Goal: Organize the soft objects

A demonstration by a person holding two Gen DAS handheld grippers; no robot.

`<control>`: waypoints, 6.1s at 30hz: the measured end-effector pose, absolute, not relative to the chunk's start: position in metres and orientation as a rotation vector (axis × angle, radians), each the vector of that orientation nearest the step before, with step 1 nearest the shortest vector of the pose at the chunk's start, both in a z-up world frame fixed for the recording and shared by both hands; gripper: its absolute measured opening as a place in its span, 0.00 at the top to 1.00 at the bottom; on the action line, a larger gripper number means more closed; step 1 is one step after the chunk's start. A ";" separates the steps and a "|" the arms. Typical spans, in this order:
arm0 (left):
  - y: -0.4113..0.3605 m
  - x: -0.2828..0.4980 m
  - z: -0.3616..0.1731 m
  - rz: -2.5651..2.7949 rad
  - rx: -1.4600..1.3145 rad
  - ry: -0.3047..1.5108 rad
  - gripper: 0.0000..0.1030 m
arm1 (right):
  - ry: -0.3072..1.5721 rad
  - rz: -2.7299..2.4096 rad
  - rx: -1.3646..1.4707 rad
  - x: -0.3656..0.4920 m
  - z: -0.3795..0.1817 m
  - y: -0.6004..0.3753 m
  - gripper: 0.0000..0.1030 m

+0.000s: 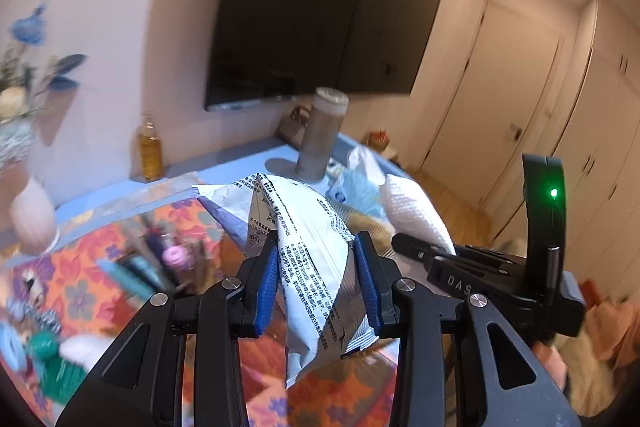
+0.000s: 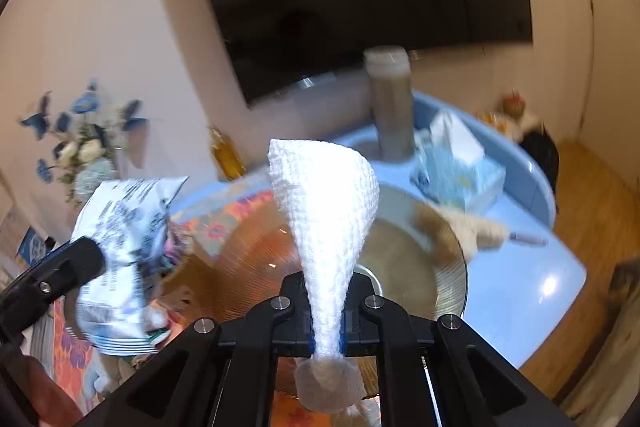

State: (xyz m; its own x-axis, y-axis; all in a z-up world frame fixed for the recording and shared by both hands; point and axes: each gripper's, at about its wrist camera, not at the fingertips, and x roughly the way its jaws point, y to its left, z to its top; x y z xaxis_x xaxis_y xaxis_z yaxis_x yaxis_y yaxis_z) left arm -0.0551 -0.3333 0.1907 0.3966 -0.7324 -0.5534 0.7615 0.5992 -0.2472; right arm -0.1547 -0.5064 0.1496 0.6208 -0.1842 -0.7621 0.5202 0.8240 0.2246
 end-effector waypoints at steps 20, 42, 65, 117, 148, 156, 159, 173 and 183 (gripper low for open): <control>-0.271 -0.066 0.203 -0.860 -0.038 0.655 0.17 | 0.770 -0.396 0.546 -0.177 0.161 -0.510 0.24; 0.012 -0.104 0.163 -0.353 -0.111 0.567 0.16 | 0.837 0.260 0.297 -0.114 0.087 -0.239 0.22; 0.010 -0.072 0.063 -0.306 -0.145 0.679 0.16 | 0.965 0.194 0.452 -0.081 0.019 -0.262 0.22; -0.070 -0.057 0.024 -0.431 -0.054 0.931 0.45 | 0.951 -0.004 0.282 -0.175 0.054 -0.285 0.16; -0.024 -0.082 0.054 -0.487 -0.133 0.842 0.47 | 1.030 0.177 0.058 -0.105 0.023 -0.256 0.69; -0.039 -0.097 0.097 -0.506 -0.109 0.743 0.47 | 0.888 0.148 0.094 -0.133 0.075 -0.263 0.70; -0.050 -0.101 0.120 -0.535 -0.111 0.695 0.47 | 0.804 0.117 0.085 -0.145 0.110 -0.269 0.70; -0.223 -0.080 0.239 -0.802 -0.003 0.532 0.47 | 0.617 -0.293 0.290 -0.170 0.207 -0.439 0.68; -0.359 -0.036 0.182 -0.930 0.103 0.682 0.44 | 0.700 -0.393 0.684 -0.166 0.131 -0.555 0.51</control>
